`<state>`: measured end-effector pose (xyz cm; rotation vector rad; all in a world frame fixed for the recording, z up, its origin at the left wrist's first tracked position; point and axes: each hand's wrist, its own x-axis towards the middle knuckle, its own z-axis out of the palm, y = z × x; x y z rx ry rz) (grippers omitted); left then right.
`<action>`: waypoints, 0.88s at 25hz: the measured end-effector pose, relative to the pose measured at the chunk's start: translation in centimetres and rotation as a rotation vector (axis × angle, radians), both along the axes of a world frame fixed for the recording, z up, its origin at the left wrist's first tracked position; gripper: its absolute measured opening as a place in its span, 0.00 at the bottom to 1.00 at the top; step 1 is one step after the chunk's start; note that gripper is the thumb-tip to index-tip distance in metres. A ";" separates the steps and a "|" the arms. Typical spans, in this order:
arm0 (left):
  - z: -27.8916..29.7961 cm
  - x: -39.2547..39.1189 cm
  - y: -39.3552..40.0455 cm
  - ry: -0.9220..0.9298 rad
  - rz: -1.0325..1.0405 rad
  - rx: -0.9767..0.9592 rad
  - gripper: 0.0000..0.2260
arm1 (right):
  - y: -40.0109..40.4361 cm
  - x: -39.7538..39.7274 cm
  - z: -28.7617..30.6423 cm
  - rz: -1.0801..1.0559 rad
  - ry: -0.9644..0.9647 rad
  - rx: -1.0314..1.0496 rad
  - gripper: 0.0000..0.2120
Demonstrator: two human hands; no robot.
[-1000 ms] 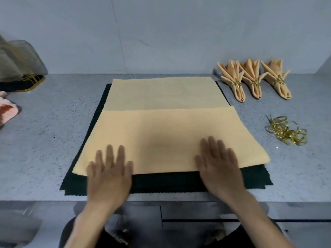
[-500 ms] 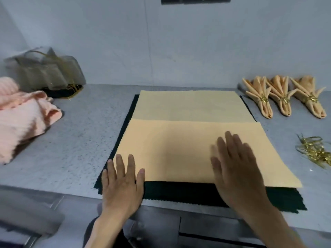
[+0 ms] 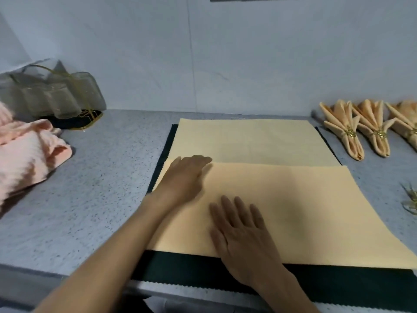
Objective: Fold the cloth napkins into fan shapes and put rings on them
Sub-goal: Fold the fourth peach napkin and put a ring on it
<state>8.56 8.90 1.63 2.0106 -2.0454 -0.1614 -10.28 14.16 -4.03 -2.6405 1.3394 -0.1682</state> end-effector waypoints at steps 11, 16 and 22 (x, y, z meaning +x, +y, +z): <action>0.1 10.5 -5.6 0.546 0.286 0.381 0.14 | 0.0 -0.6 0.3 0.077 0.046 0.080 0.23; 1.2 2.6 -0.2 0.626 0.252 -0.116 0.12 | -0.9 -1.4 2.3 -0.150 -0.617 0.407 0.21; -4.0 -6.8 7.2 0.130 -0.234 -0.500 0.06 | -2.3 -1.9 4.5 -0.447 -1.006 0.582 0.09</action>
